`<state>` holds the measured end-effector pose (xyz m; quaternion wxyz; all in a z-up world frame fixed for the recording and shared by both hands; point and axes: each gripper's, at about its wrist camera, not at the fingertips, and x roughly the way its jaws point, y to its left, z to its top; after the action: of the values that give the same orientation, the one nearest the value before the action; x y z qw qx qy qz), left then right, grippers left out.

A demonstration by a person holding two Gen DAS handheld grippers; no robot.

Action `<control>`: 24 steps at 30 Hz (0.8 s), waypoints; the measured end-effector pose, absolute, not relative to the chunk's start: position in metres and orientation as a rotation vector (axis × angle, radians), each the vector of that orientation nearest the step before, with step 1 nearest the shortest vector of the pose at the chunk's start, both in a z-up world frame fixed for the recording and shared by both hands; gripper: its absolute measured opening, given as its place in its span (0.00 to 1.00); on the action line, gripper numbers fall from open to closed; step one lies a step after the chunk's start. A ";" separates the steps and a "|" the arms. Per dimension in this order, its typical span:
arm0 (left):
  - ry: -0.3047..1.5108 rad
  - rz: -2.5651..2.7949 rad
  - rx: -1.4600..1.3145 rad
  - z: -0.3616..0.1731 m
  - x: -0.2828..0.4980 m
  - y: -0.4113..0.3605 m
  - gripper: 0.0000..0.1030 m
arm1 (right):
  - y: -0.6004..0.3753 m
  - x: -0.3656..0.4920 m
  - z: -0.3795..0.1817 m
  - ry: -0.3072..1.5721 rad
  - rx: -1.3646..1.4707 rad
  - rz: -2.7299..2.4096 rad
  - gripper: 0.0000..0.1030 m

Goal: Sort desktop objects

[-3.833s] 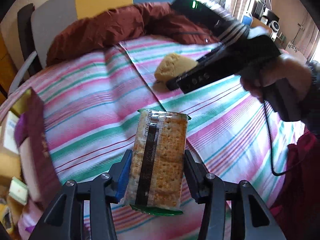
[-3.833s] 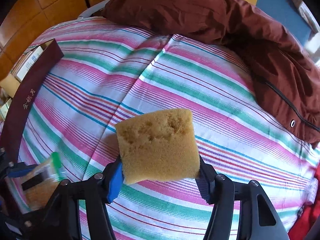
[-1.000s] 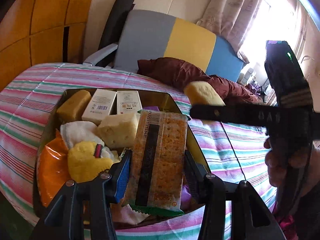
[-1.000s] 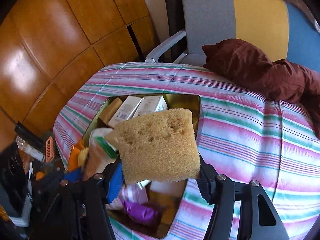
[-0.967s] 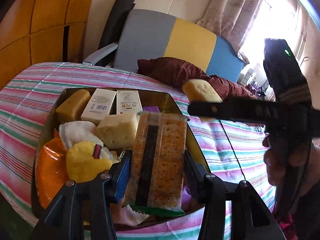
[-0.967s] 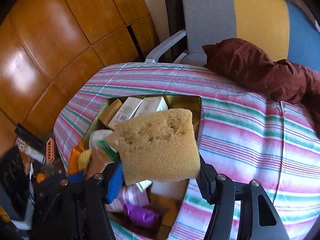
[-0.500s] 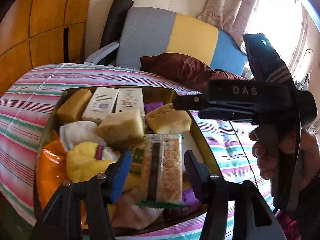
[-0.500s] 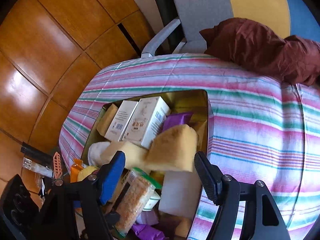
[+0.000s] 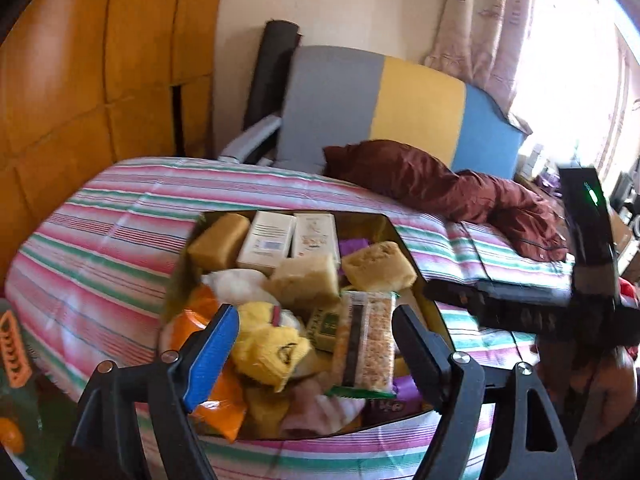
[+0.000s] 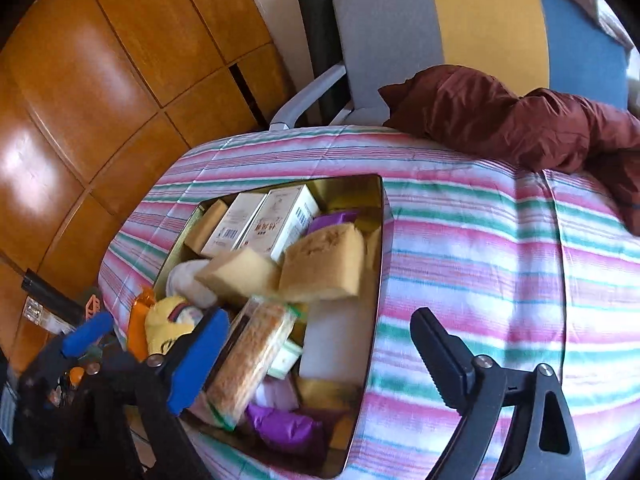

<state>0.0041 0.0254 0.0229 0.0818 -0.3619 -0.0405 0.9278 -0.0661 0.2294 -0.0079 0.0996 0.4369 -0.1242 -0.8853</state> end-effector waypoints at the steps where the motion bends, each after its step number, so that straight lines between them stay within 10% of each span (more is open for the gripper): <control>1: -0.111 2.795 -1.085 0.026 0.007 0.025 0.78 | 0.227 -0.061 -0.009 -0.360 1.292 -2.621 0.92; 24: 0.070 3.037 -0.931 0.059 0.052 0.037 0.68 | 0.203 -0.004 -0.020 -0.281 1.247 -2.628 0.95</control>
<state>0.0518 0.0375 0.0585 -0.0177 -0.2929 0.0221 0.9557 -0.0040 0.2026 -0.0202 0.1092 0.4242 -0.0955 -0.8939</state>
